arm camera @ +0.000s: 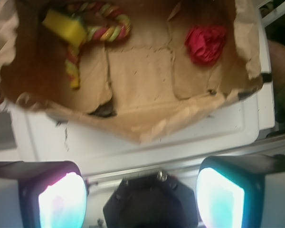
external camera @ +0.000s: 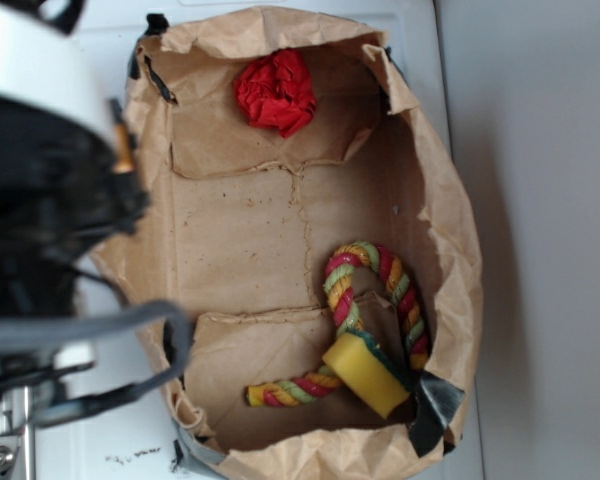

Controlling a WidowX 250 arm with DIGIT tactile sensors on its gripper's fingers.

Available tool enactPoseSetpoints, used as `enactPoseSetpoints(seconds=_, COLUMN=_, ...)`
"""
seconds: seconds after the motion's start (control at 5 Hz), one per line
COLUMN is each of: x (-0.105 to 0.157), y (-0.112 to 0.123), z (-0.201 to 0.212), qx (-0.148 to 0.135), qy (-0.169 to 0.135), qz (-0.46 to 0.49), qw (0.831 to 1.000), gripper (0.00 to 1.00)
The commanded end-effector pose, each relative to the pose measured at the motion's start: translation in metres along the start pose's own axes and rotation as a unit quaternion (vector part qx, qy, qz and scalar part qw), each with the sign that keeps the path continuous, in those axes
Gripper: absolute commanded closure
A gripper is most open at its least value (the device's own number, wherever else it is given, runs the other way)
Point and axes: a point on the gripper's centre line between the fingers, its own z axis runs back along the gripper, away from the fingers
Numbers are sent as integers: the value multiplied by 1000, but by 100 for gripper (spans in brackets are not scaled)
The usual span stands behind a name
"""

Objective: Grab the red paper.

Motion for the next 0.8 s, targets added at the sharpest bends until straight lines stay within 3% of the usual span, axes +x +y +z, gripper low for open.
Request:
enactPoseSetpoints(seconds=0.0, x=39, y=16, z=1, qx=9, qy=-22, qz=21, qw=999, gripper=0)
enactPoseSetpoints(seconds=0.2, x=49, y=19, z=-4, qx=8, qy=-20, qz=22, qw=1000, gripper=0)
enactPoseSetpoints(seconds=0.4, x=61, y=24, z=-14, qx=-13, qy=-30, qz=66, qw=997, gripper=0)
enactPoseSetpoints(seconds=0.6, x=67, y=24, z=-17, qx=-41, qy=-20, qz=128, qw=991, gripper=0)
